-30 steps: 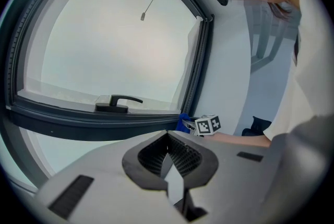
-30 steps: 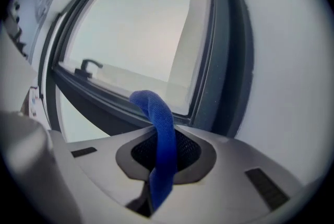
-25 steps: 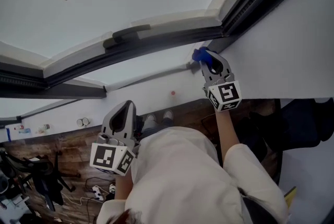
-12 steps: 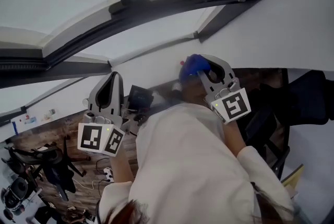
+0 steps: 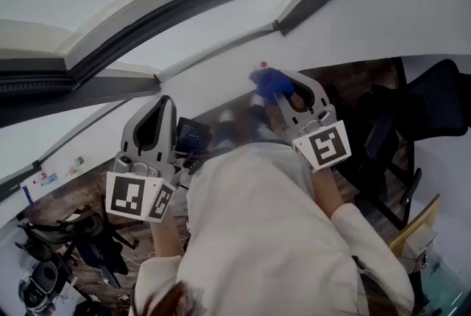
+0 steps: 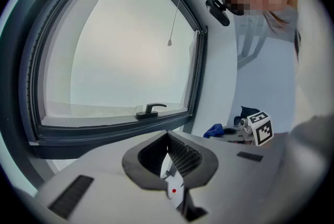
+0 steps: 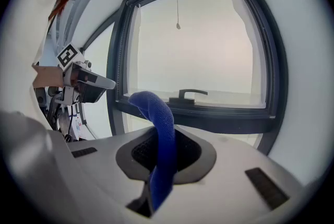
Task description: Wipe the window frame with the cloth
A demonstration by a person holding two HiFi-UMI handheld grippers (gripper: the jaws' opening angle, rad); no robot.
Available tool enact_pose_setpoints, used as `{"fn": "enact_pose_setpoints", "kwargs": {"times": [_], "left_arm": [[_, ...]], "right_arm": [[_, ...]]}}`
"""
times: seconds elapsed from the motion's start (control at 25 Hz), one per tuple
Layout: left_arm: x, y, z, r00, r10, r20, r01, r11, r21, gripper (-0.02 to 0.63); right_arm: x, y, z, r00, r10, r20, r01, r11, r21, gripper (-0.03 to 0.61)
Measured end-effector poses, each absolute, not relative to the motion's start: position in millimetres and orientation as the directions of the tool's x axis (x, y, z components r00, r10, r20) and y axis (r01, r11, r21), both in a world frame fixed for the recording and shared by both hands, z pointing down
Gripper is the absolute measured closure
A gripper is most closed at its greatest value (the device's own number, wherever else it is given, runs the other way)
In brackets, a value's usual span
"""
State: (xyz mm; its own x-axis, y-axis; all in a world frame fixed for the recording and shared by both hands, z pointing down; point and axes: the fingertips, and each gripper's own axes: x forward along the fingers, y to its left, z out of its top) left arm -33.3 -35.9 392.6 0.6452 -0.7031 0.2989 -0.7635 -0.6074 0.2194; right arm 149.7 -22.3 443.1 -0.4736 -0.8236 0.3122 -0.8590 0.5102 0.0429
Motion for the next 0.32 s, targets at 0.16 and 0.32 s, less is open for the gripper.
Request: {"fn": "enact_pose_setpoints", "kwargs": {"times": [0.16,0.32], "left_arm": [[-57,-26,403,0.658,-0.685,0.313,-0.753,-0.614,0.238,0.606],[-78,-16,408,0.651,-0.683,0.33,-0.759,-0.599,0.255,0.606]], "right_arm": [[122,-3,460,-0.463,-0.816,0.346,-0.867,0.498,0.016,0.534],[93,7,465,-0.483,-0.812,0.327,-0.858,0.514,0.01,0.534]]}}
